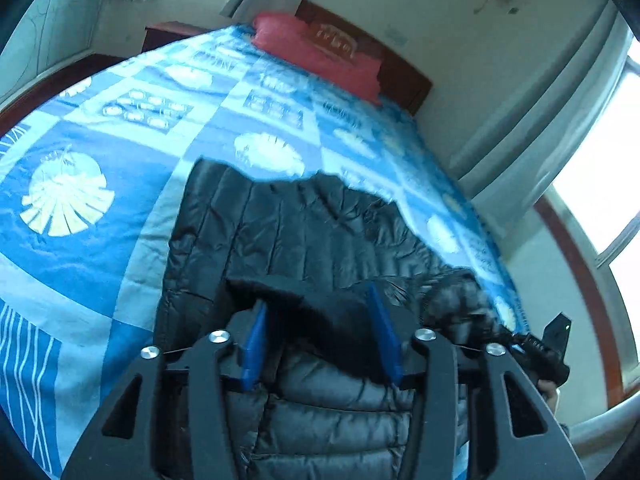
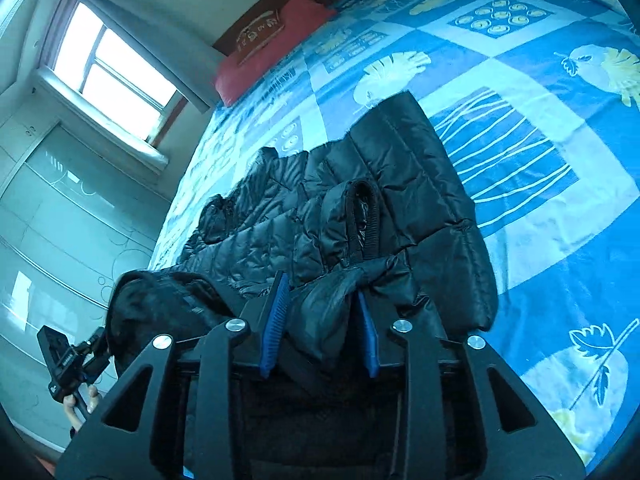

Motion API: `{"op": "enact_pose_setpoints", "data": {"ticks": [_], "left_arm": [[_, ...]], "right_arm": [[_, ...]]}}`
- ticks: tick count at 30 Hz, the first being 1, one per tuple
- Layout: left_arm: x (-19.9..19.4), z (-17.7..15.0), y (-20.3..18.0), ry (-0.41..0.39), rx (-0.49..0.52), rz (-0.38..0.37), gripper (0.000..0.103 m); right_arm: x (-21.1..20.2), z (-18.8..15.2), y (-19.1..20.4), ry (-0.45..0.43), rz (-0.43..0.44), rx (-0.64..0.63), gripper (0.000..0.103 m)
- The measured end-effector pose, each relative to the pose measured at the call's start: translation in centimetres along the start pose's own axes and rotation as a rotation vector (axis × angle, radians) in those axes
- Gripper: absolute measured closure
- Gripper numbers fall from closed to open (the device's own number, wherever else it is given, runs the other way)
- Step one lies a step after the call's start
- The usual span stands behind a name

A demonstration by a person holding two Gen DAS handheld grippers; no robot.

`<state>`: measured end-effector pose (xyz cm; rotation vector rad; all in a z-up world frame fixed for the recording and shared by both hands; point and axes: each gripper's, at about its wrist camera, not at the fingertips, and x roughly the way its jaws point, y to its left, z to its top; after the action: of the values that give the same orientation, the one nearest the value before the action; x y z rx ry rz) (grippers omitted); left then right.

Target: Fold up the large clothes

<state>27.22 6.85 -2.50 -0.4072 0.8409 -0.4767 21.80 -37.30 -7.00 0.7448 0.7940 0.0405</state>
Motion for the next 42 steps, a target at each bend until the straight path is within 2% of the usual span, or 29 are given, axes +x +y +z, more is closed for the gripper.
{"op": "enact_pose_setpoints", "data": {"ticks": [2,4,7,12,15,21,22,23,24,25,26,28,32,36,39,42], "left_arm": [[-1.6,0.2,-0.3,-0.068,0.019,0.019,0.040],[-2.3,0.5,-0.5,-0.099,0.049,0.041,0.037],[-1.9,0.8,-0.4,-0.093,0.112,0.086,0.036],[1.6,0.7,0.9,0.001,0.195,0.126,0.036],[3.6,1.0,1.5,0.046,0.221,0.124,0.036],[7.4,2.0,2.0,0.130,0.255,0.115,0.036],[7.8,2.0,2.0,0.140,0.261,0.108,0.037],[8.1,2.0,1.8,0.148,0.274,0.108,0.044],[8.3,1.9,1.6,0.152,0.297,0.117,0.059],[8.5,1.9,1.3,0.155,0.318,0.127,0.067],[8.5,1.7,1.0,0.158,0.334,0.133,0.075],[8.0,1.5,0.5,0.140,0.354,0.142,0.082],[5.8,1.6,-1.2,0.073,0.401,0.152,0.087],[4.8,4.3,-2.5,-0.004,0.398,0.179,0.088],[6.1,7.0,-2.9,-0.040,0.390,0.223,0.088],[8.6,9.3,-2.6,-0.057,0.369,0.271,0.088]], "right_arm": [[-0.9,0.0,0.2,-0.025,0.010,-0.001,0.044],[-1.7,0.2,0.6,-0.049,-0.007,-0.022,0.042],[-2.2,0.6,1.3,-0.057,-0.025,-0.075,0.041],[-0.7,2.0,2.1,-0.035,-0.099,-0.198,0.037],[1.2,2.7,2.3,-0.014,-0.142,-0.282,0.035],[5.3,3.5,1.6,0.075,-0.163,-0.327,0.035],[5.8,3.5,1.4,0.085,-0.165,-0.328,0.037],[6.0,3.4,1.4,0.088,-0.171,-0.332,0.051],[6.3,3.2,1.5,0.095,-0.183,-0.338,0.061],[6.4,3.0,1.5,0.099,-0.192,-0.347,0.074],[6.2,2.8,1.7,0.091,-0.201,-0.359,0.082],[5.3,2.6,2.5,0.064,-0.203,-0.388,0.088],[2.5,3.0,4.8,-0.012,-0.180,-0.436,0.090],[1.6,5.4,7.4,-0.080,-0.182,-0.472,0.091],[2.9,8.4,8.7,-0.131,-0.190,-0.472,0.091],[5.7,10.9,8.9,-0.135,-0.214,-0.463,0.091]]}}
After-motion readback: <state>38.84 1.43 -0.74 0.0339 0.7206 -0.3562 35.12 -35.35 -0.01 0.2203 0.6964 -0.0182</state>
